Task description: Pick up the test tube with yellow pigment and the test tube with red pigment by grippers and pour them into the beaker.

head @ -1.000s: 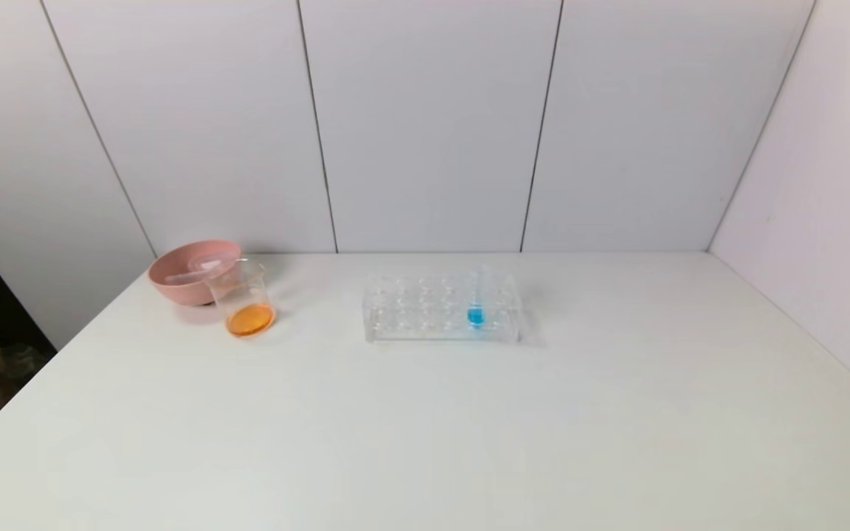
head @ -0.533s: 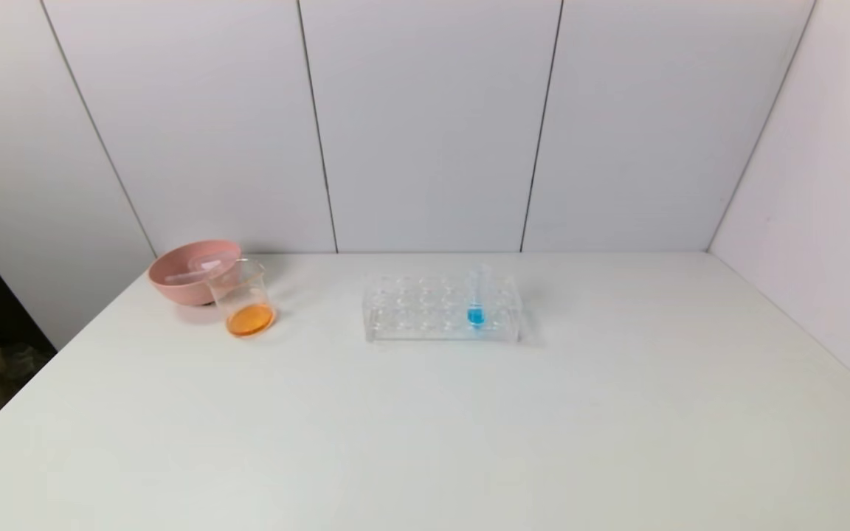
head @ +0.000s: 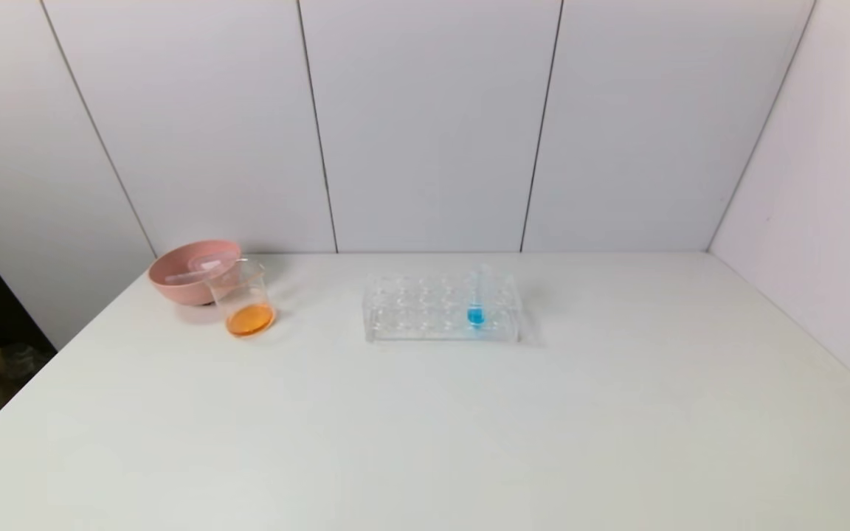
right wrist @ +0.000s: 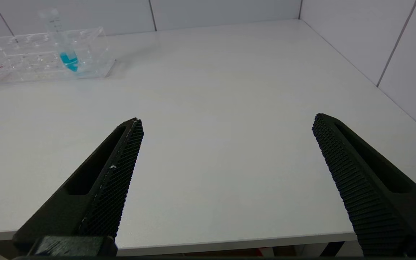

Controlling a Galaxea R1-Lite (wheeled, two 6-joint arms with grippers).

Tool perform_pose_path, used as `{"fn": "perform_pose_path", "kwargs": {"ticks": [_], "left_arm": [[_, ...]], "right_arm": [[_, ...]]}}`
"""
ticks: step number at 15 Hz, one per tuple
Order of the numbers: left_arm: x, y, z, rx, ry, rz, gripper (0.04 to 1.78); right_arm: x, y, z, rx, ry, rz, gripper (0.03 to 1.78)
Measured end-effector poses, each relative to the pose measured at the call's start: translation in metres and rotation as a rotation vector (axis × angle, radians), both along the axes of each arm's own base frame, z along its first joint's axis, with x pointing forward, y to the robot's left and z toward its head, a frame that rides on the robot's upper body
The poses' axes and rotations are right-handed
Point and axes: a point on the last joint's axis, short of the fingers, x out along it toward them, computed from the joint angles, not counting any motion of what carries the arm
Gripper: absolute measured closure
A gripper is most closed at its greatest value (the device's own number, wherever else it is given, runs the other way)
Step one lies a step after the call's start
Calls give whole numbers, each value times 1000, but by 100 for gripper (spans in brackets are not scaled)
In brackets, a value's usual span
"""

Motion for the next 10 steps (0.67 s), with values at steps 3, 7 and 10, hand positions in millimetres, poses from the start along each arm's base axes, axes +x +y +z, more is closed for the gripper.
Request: {"fn": "perform_pose_path", "kwargs": {"ticks": [3, 7, 10], "left_arm": [[0, 0, 0, 0, 1, 0, 6], [0, 0, 0, 0, 2, 0, 6], [0, 0, 0, 0, 2, 0, 6]], "right_arm": [[0, 0, 0, 0, 0, 0, 10], [0, 0, 0, 3, 2, 0, 10], [0, 0, 0, 6, 1, 0, 10]]}}
